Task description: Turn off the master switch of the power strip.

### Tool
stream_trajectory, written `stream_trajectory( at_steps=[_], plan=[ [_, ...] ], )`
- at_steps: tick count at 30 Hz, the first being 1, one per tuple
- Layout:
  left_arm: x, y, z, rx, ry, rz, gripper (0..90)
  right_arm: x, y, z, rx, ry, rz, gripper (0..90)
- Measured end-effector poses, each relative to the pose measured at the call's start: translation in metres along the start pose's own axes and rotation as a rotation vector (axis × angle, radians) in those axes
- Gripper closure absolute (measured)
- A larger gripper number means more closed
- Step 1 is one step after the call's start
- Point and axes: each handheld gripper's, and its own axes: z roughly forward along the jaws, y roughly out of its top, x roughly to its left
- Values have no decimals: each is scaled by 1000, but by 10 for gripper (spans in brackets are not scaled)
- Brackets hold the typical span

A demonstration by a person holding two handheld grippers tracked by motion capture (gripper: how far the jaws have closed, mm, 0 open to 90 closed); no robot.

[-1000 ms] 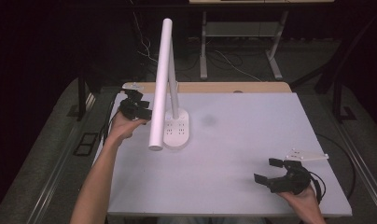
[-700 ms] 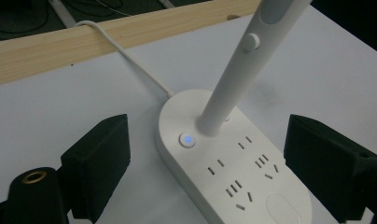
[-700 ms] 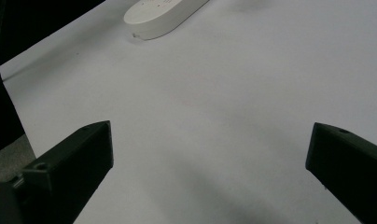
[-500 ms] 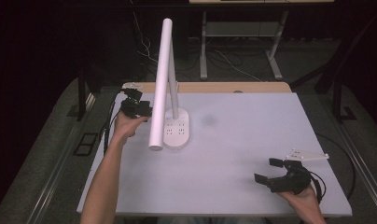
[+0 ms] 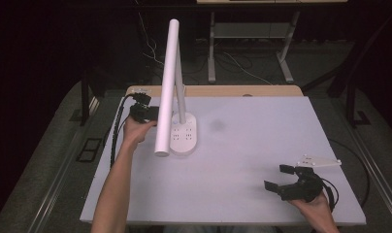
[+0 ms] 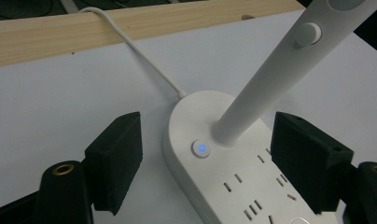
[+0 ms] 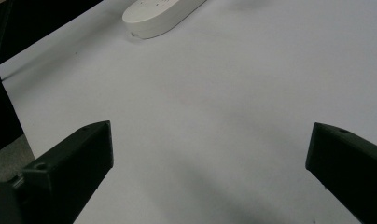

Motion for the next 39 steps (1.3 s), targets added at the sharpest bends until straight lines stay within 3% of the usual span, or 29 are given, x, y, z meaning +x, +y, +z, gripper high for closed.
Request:
stream_trajectory(
  at_steps=[15, 39],
  plan=[
    [0, -3, 15, 10, -26, -14, 431, 0, 0, 0, 3, 1, 4, 0],
    [-1, -14, 38, 45, -28, -42, 874, 1, -1, 1, 18, 5, -6, 0]
  ],
)
